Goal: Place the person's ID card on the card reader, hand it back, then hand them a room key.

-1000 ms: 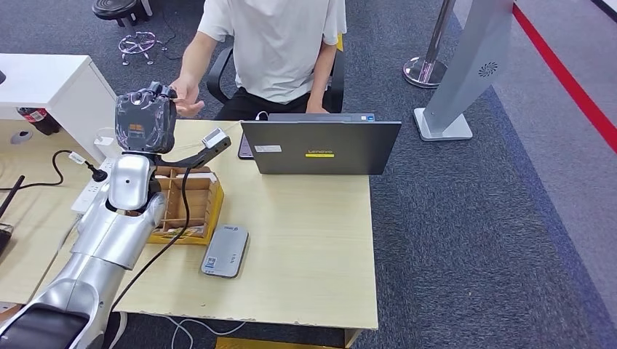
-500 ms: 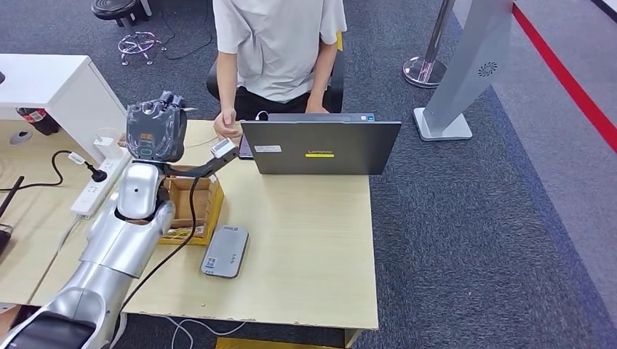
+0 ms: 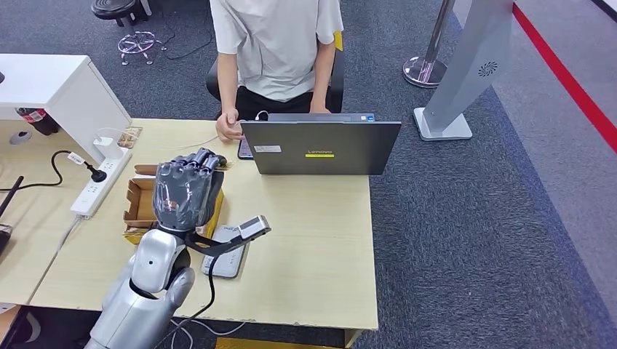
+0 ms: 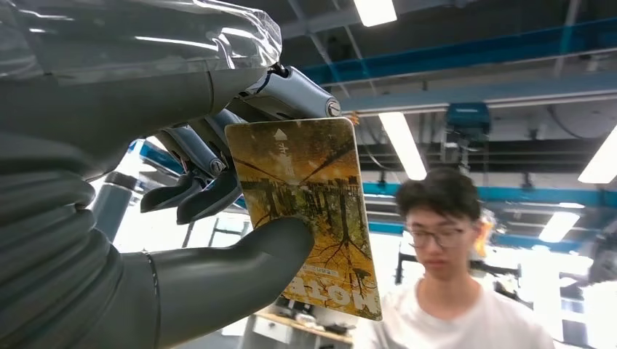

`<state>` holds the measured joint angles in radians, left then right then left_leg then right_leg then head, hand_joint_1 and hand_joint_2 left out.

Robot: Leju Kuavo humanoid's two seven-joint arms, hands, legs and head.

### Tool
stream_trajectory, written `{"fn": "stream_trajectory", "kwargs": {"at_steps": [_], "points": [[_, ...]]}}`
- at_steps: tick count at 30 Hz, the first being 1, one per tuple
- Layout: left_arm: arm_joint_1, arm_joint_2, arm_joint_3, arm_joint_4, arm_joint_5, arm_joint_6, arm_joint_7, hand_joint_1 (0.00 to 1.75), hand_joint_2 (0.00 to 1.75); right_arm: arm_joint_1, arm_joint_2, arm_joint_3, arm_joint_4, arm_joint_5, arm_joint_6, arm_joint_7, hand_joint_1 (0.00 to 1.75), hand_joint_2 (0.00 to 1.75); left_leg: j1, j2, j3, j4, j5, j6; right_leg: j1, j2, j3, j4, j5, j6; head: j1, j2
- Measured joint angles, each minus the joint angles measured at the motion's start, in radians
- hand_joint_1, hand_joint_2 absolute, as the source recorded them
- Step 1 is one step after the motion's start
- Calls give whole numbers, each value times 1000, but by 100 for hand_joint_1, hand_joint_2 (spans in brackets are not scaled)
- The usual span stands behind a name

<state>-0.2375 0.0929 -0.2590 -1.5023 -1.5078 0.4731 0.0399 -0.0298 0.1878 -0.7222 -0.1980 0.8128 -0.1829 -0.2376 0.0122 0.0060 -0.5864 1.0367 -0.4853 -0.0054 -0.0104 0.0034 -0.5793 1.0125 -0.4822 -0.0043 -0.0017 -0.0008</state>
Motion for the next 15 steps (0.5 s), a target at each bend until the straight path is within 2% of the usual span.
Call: {"fn": "stream_trajectory", "kwargs": {"at_steps": [4, 7, 12, 15], "points": [[61, 6, -26, -51, -1, -48, 15, 175, 175, 1, 0, 0, 0, 9, -14, 2, 0, 175, 0, 0, 0, 0, 0, 0, 0, 0, 0, 0, 0, 0, 0, 0], [81, 14, -35, -58, -1, -120, 32, 175, 175, 2, 0, 0, 0, 24, -24, 9, 0, 175, 0, 0, 0, 0, 0, 0, 0, 0, 0, 0, 0, 0, 0, 0], [72, 33, -49, -35, 0, -319, 87, 175, 175, 3, 0, 0, -2, 51, -24, 19, 0, 175, 0, 0, 0, 0, 0, 0, 0, -1, 0, 0, 0, 0, 0, 0], [59, 41, -55, -4, 4, -367, 93, 175, 175, 5, 0, -1, -6, 56, -22, 22, 0, 175, 0, 0, 0, 0, 0, 0, 0, -1, 0, 0, 0, 0, 0, 0]]}}
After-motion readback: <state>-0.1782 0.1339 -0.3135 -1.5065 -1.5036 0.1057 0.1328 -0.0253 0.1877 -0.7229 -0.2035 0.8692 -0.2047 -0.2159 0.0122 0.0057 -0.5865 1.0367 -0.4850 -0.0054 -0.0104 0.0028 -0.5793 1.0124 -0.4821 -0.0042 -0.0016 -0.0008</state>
